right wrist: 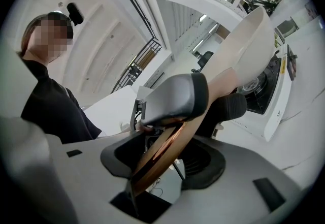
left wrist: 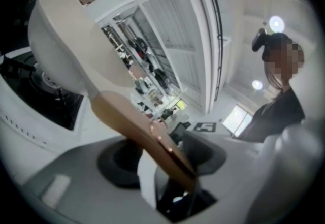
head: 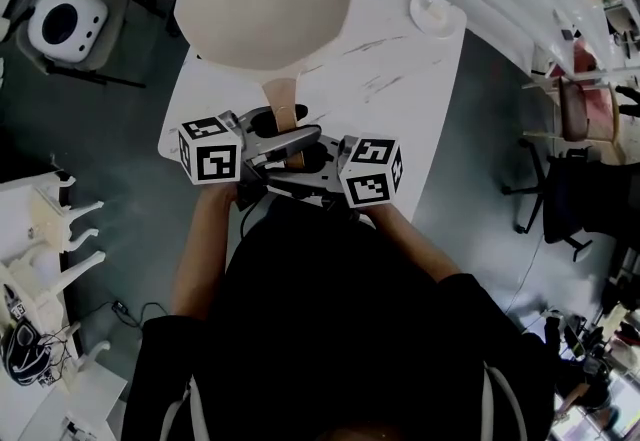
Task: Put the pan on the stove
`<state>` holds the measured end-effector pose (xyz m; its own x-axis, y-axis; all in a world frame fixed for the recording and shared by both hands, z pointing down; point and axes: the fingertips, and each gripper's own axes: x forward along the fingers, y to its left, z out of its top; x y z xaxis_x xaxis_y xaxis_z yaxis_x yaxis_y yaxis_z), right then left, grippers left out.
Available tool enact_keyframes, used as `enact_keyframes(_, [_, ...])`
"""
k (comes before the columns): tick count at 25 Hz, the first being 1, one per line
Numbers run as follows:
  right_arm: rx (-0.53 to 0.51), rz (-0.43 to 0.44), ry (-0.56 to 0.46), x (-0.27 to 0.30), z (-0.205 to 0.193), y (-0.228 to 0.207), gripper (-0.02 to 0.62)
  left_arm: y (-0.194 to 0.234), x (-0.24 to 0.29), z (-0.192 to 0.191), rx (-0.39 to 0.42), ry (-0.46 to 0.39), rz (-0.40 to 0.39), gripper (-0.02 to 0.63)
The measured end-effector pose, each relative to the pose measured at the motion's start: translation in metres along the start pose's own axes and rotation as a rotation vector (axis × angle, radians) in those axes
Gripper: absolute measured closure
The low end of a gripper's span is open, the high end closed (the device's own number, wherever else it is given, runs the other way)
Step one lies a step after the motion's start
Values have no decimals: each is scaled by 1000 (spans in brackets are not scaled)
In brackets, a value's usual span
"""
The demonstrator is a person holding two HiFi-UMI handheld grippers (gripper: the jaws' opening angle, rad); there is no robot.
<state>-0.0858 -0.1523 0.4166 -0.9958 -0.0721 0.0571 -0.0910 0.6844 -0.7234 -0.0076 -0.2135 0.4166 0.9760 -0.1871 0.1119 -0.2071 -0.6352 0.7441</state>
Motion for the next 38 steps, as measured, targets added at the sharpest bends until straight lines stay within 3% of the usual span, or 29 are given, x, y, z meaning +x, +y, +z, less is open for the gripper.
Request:
enact_keyframes(20, [66,21,68,12,-5,-16,385,25,-10,-1,-91,-55,20,362])
enact_keyframes(33, [94,16,84,12,-10,-21,385,30,-9,-4,-102,-66,18,362])
enact_keyframes(38, [71,-17,81,10,-8,-23,376,31,-10,-5,-89,-71,29,334])
